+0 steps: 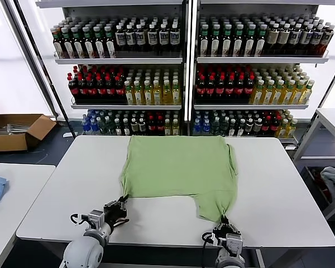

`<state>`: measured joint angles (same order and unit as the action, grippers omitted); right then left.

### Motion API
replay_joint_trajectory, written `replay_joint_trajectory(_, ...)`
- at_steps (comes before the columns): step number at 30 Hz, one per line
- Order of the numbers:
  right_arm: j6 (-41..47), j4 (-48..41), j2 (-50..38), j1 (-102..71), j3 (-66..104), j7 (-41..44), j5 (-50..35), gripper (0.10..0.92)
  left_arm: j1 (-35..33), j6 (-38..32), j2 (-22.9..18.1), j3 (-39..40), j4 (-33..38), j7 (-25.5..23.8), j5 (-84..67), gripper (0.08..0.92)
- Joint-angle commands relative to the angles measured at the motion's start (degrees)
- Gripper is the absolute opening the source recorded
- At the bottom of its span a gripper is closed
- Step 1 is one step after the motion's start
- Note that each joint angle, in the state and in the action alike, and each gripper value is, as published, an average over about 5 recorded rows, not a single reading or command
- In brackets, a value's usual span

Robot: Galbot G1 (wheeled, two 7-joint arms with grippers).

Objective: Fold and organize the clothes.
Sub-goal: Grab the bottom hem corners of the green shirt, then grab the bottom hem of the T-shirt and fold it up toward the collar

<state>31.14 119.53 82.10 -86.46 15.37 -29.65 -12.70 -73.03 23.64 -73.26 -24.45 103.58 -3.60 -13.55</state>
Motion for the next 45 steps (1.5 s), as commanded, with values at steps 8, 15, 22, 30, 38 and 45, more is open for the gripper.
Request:
replay_joint_trajectory(8,-6.07,6.76,-1.85,0.86,2.57,5.01,4.28,0.106,-2.08,-6.63,-1.83,-1.21,8.61,0.59,-3.03,0.083)
replay_joint_trajectory(15,-7.47,3.69,-1.76,7.06,3.39,5.42,3.17,0.106,2.01,-7.39,-2.20,-0.91,5.35,1.41,-5.74,0.083)
replay_joint_trajectory(22,-8.90,-3.67,-2.36,17.27,4.28,6.52,3.21,0.106,8.88,-7.39,-2.38,0.64,-0.03,3.13,-8.20,0.083)
replay_joint_trajectory(30,-9.38,-16.88,-4.32,30.53,2.89,7.56,1.33,0.106,17.62,-7.97,-2.83,2.81,-10.48,4.44,-9.27,0.083)
replay_joint_trajectory(38,-8.93,-27.25,-4.37,38.88,1.61,8.40,0.59,0.106,24.48,-7.86,-3.74,4.43,-19.63,5.05,-9.84,0.083)
replay_joint_trajectory(45,-8.49,-31.92,-4.63,41.09,0.44,9.15,0.67,0.106,27.42,-7.76,-4.23,5.08,-24.20,5.25,-10.03,0.083)
